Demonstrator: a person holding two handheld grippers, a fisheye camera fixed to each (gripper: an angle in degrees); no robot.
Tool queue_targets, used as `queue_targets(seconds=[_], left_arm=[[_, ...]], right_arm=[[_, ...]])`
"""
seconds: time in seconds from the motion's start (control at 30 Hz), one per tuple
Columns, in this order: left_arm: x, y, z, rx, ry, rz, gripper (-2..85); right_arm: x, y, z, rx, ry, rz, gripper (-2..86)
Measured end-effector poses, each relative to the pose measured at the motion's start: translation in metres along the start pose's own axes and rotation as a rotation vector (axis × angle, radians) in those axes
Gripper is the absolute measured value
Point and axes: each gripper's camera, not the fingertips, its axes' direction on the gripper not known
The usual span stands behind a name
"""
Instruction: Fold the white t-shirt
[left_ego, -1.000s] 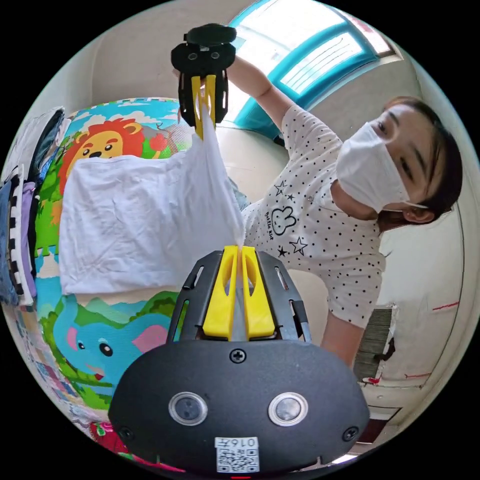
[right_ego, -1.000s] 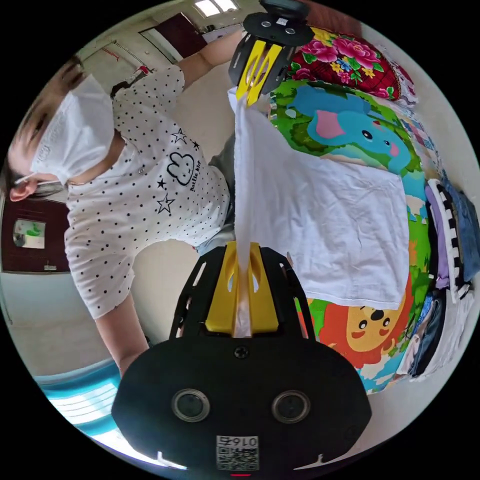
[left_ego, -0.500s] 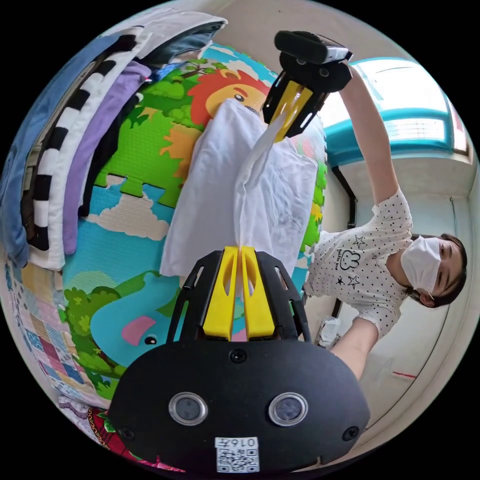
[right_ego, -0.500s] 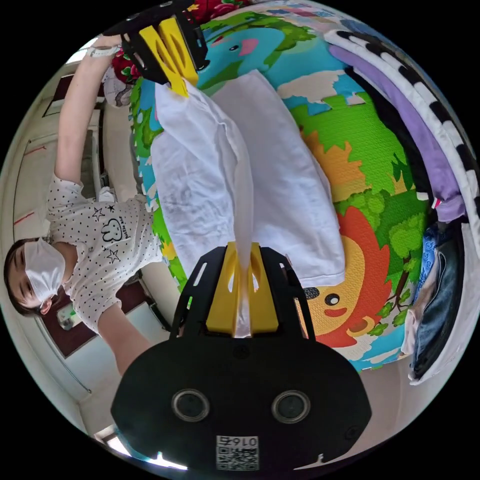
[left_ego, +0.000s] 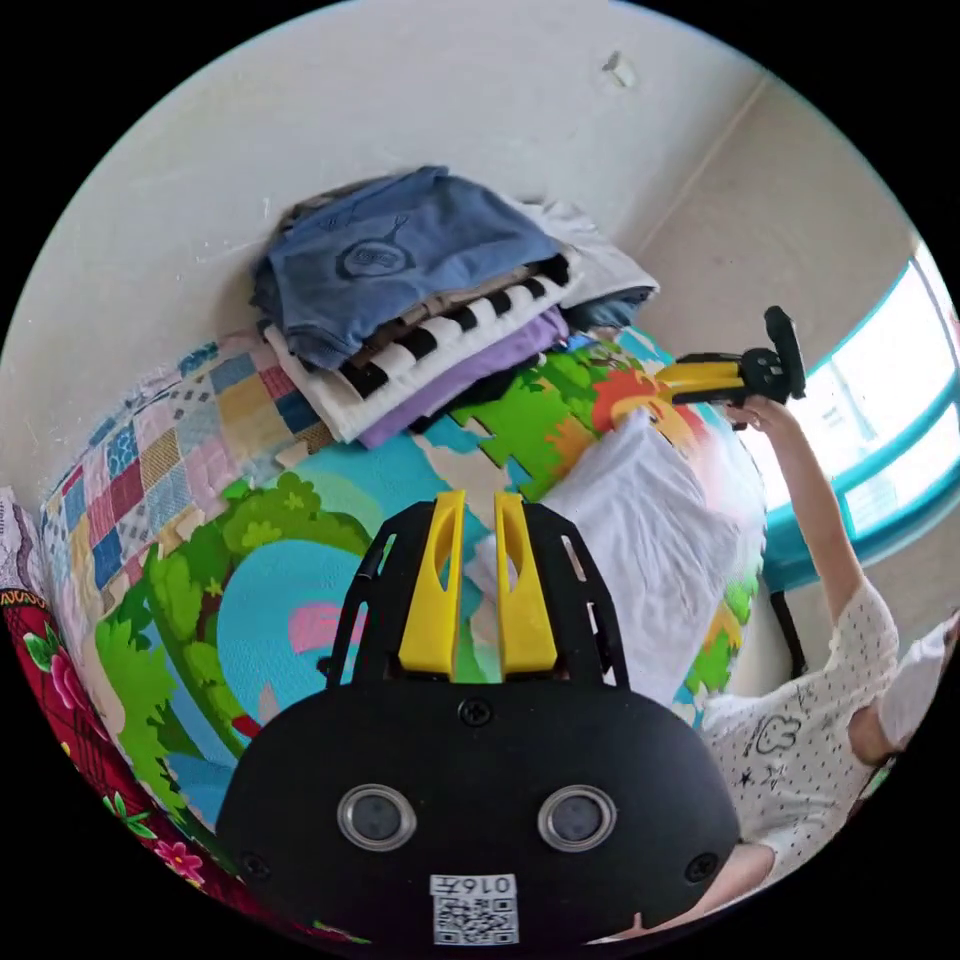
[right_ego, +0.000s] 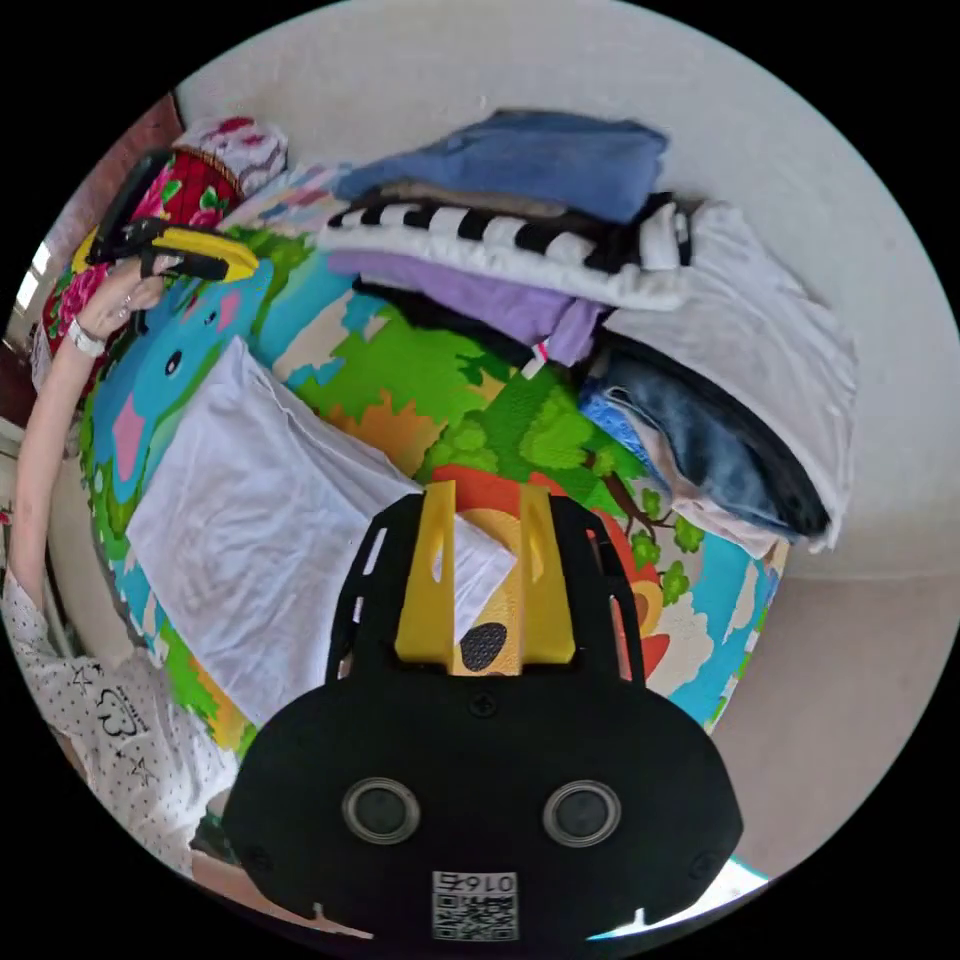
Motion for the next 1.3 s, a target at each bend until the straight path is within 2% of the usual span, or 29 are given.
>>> queue_targets(seconds=[0.07, 0.13, 0.23, 0.37, 0.53, 0.8, 0.87, 0.93, 1.0, 1.3], left_arm=[[0.032, 0.056, -0.002, 0.004, -0.01, 0.03, 5.4], [0.063, 0.11, 0.004, -0.002, -0.057, 0.069, 5.7], [0.104, 0.186, 0.022, -0.051, -0.198, 0.11, 6.7], [0.12, 0.243, 0.026, 0.045, -0.095, 0.055, 9.1], [0.097, 0.258, 0.064, -0.03, -0.03, -0.029, 9.6], [0.079, 0.268, 0.081, 0.022, 0.065, 0.005, 9.6], [0.078, 0.267, 0.093, -0.003, 0.106, 0.013, 8.5], [0.078, 0.269, 0.104, -0.063, 0.042, 0.004, 5.3], [0.079, 0.281, 0.103, -0.03, 0.008, 0.017, 0.7], [0.08, 0.369, 0.093, -0.01, 0.182, 0.016, -0.7]], right_arm=[[-0.018, 0.067, -0.03, 0.12, -0.005, -0.013, 8.2], [-0.037, 0.12, -0.043, 0.154, -0.054, -0.043, 8.2], [-0.069, 0.203, -0.045, 0.086, -0.159, -0.09, 7.8], [-0.093, 0.281, -0.046, 0.117, -0.067, 0.034, 9.0], [-0.09, 0.31, -0.037, 0.183, -0.132, 0.116, 10.3], [-0.057, 0.334, -0.025, 0.189, -0.261, 0.193, 11.8], [-0.054, 0.338, -0.023, 0.198, -0.302, 0.17, 11.4], [-0.053, 0.34, -0.023, 0.205, -0.316, 0.16, 9.5], [-0.053, 0.343, -0.023, 0.189, -0.303, 0.178, 5.0], [-0.093, 0.391, -0.048, 0.144, -0.284, -0.01, 0.4]])
